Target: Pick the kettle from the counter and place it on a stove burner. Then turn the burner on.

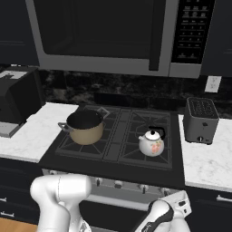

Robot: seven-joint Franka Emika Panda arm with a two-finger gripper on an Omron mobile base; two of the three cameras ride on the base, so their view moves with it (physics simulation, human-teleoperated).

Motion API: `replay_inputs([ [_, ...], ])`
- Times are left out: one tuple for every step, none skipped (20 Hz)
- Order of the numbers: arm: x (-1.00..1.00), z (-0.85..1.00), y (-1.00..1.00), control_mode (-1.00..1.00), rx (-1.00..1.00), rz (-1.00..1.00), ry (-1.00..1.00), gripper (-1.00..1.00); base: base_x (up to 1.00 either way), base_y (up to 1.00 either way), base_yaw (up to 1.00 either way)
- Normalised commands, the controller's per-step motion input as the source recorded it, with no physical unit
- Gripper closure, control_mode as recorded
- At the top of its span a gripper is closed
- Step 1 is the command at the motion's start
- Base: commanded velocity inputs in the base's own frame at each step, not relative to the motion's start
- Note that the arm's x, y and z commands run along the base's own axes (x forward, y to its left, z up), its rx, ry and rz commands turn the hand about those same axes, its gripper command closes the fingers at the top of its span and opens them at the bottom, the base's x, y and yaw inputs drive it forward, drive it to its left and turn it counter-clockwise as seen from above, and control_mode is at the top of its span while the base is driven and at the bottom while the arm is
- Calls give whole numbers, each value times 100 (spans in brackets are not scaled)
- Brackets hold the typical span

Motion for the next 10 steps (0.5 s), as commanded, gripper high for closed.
replay_inputs([
  [-14,0,0,-100,-43,25,0,100,0,0,0],
  [-14,0,-2,-100,-44,25,0,100,0,0,0],
  [-15,0,-5,-100,-46,26,0,100,0,0,0],
  [-14,0,-6,-100,-48,27,0,100,0,0,0],
  [-13,0,-9,-100,-50,28,0,100,0,0,0],
  [-14,1,-11,-100,-53,30,0,100,0,0,0],
  [-17,0,-16,-100,-56,31,0,100,0,0,0],
  [-19,0,-21,-100,-59,33,0,100,0,0,0],
  [-22,0,-24,-100,-61,33,0,100,0,0,0],
  [-31,0,-29,-100,-63,34,-6,100,0,0,0],
])
